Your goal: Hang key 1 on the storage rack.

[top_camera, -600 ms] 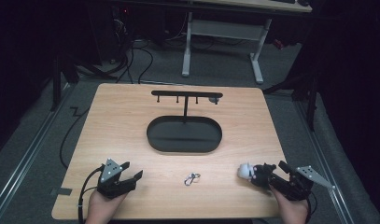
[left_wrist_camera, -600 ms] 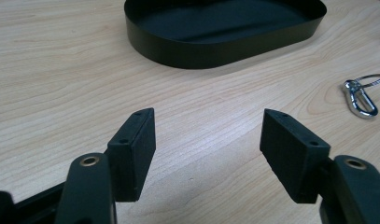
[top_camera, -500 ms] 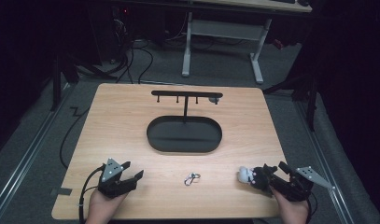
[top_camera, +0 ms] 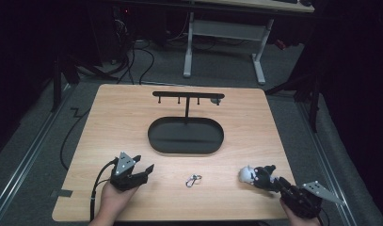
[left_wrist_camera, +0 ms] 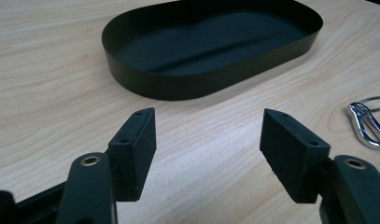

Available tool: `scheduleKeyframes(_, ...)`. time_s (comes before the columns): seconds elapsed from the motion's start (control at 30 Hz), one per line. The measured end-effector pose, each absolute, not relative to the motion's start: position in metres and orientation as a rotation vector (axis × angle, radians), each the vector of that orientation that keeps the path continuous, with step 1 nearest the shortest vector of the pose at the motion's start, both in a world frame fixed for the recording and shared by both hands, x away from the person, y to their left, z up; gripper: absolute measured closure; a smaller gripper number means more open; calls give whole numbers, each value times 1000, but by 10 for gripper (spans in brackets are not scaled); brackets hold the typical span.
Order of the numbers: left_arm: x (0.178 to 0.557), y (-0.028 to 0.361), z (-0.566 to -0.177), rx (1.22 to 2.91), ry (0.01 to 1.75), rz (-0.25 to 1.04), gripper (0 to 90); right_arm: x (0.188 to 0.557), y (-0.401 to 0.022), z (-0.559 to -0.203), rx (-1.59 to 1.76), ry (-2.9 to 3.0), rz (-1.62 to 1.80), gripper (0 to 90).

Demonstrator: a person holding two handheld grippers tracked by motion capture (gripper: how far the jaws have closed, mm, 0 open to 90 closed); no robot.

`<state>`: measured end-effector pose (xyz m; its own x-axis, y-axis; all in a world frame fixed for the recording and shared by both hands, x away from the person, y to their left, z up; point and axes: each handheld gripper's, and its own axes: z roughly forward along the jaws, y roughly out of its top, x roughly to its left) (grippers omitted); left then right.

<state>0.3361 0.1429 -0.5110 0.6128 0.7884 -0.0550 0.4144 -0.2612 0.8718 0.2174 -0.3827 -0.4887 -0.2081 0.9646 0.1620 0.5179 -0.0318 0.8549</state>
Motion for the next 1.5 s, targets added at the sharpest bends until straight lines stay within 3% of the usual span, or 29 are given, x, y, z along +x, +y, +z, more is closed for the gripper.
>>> scheduleKeyframes(0.03, 336, 143, -511, 1887, 961, 494, 367, 217, -383, -489, 1555, 1751, 1171, 819)
scheduleKeyframes(0.07, 339, 141, -511, 1885, 960, 490, 367, 214, -377, -491, 1556, 1794, 1136, 900)
scheduleKeyframes(0.57, 335, 145, -511, 1891, 956, 500, 368, 227, -378, -515, 1654, 1921, 984, 900)
scheduleKeyframes(1.2, 291, 207, -514, 1820, 1129, 569, 371, 319, -341, -520, 1508, 2041, 934, 900)
scheduleKeyframes(1.37, 292, 205, -514, 1817, 1122, 559, 371, 317, -339, -515, 1496, 2026, 945, 900)
scheduleKeyframes(1.5, 301, 193, -511, 1820, 1081, 553, 372, 293, -336, -502, 1466, 2004, 1019, 900)
